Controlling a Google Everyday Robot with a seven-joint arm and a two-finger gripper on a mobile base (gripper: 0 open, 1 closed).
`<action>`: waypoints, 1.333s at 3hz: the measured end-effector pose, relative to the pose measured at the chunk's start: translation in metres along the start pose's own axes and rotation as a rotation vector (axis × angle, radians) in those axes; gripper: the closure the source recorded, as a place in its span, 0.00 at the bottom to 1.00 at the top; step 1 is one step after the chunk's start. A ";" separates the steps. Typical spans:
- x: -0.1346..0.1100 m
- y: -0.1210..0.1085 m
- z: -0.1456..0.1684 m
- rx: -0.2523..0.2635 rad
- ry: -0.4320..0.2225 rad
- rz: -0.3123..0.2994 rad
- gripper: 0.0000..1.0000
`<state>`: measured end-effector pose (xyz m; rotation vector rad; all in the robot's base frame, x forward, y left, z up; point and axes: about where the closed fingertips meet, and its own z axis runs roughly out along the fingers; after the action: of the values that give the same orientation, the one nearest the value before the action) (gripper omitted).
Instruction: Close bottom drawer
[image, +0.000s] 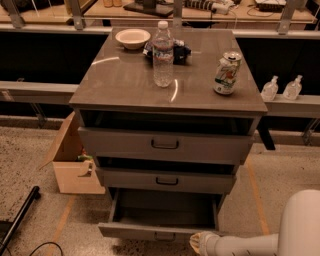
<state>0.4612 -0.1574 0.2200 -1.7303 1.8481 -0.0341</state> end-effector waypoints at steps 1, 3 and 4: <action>-0.002 0.002 0.020 0.036 -0.020 -0.014 1.00; -0.008 -0.019 0.060 0.135 -0.042 -0.073 1.00; -0.007 -0.042 0.076 0.201 -0.034 -0.098 1.00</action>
Offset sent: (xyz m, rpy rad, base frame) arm 0.0409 0.0278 -0.0456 0.0146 -0.1634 0.0274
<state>0.5315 -0.1287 0.1774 -1.6688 1.6738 -0.2207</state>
